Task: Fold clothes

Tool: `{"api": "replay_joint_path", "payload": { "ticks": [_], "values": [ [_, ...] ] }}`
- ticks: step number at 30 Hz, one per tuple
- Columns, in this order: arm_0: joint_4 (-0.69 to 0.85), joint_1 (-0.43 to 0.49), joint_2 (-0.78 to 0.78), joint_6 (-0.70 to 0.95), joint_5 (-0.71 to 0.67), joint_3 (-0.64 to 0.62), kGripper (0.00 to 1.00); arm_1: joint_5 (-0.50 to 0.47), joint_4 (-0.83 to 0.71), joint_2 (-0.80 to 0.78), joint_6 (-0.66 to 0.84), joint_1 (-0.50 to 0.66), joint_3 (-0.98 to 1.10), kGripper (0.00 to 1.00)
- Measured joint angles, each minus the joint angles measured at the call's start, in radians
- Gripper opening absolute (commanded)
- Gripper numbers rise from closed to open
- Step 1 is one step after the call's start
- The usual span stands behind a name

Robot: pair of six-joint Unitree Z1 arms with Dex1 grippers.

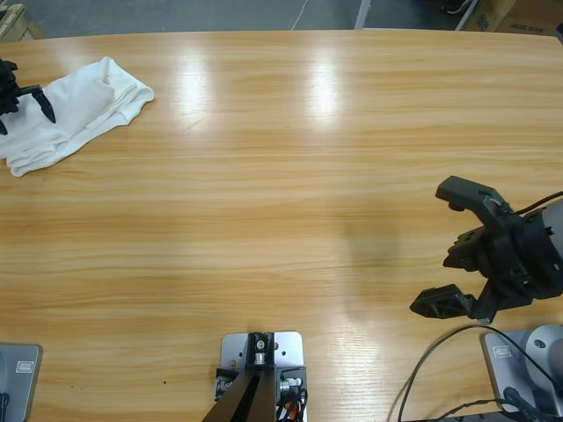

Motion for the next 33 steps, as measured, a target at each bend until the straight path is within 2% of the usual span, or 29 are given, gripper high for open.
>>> {"api": "replay_joint_path", "payload": {
  "ticks": [15,21,33],
  "values": [
    [0.107,0.029,0.140,0.008,-0.015,-0.378,1.000,0.000,0.007,-0.016,0.000,-0.005,-0.025,0.954],
    [0.108,0.073,0.148,0.009,-0.017,-0.412,1.000,0.000,0.007,-0.016,0.000,-0.008,-0.025,0.954],
    [0.109,0.083,0.173,0.021,-0.043,-0.474,1.000,0.000,0.031,-0.042,-0.001,-0.018,-0.032,0.954]
  ]
}}
